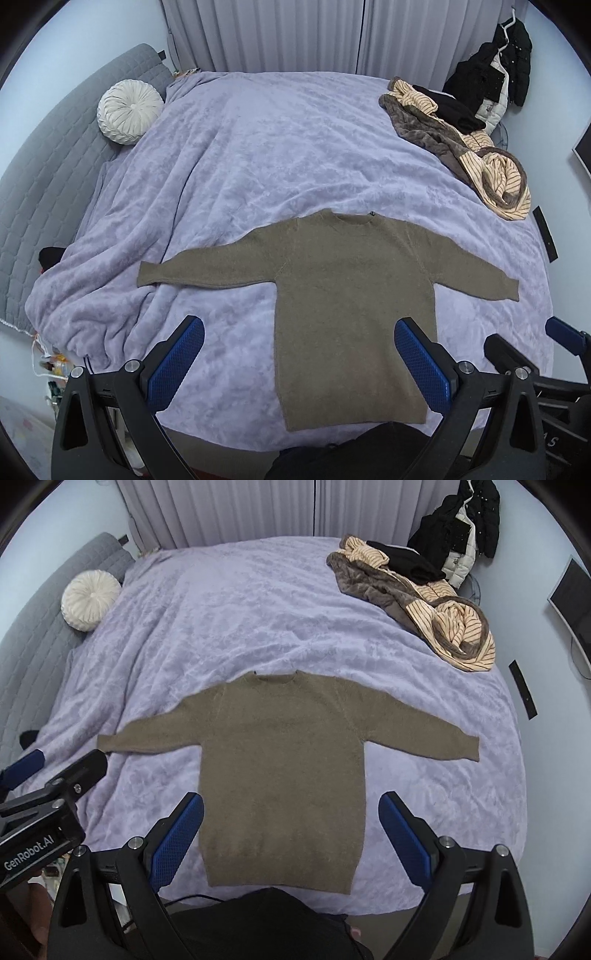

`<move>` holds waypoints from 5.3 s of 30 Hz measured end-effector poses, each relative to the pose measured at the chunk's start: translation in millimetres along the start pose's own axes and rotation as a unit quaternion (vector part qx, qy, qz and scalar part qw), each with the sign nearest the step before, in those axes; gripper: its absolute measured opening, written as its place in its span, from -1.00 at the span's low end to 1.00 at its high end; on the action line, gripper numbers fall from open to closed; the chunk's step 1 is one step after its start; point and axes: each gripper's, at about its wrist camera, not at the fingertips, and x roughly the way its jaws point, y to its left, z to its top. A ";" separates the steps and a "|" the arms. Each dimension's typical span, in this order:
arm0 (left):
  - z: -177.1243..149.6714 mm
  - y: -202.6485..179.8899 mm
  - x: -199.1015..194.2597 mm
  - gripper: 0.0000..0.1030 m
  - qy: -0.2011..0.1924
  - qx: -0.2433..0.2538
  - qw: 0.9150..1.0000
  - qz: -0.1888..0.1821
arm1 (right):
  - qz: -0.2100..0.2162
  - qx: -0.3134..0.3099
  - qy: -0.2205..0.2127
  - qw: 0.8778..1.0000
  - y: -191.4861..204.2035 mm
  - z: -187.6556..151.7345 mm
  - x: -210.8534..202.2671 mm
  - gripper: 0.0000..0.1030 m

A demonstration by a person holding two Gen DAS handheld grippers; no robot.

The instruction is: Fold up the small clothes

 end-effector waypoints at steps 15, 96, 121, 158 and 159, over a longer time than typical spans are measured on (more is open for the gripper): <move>4.6 11.6 31.1 1.00 0.018 0.029 0.999 -0.018 | -0.043 0.023 -0.014 0.999 14.4 1.3 10.1 0.88; 49.8 -305.3 228.5 1.00 0.093 0.156 0.982 0.046 | -0.020 0.047 0.062 0.997 -249.8 79.9 261.3 0.88; 25.2 -410.2 284.2 1.00 0.133 0.252 0.958 0.032 | -0.066 0.174 0.111 0.976 -418.5 44.6 366.4 0.88; 23.9 -292.1 229.9 1.00 0.123 0.133 0.983 0.028 | 0.113 0.281 -0.079 0.950 -469.6 35.9 294.0 -0.77; 23.5 -286.1 227.7 1.00 0.121 0.130 0.984 0.027 | 0.112 0.276 -0.080 0.951 -461.1 39.2 289.2 -0.77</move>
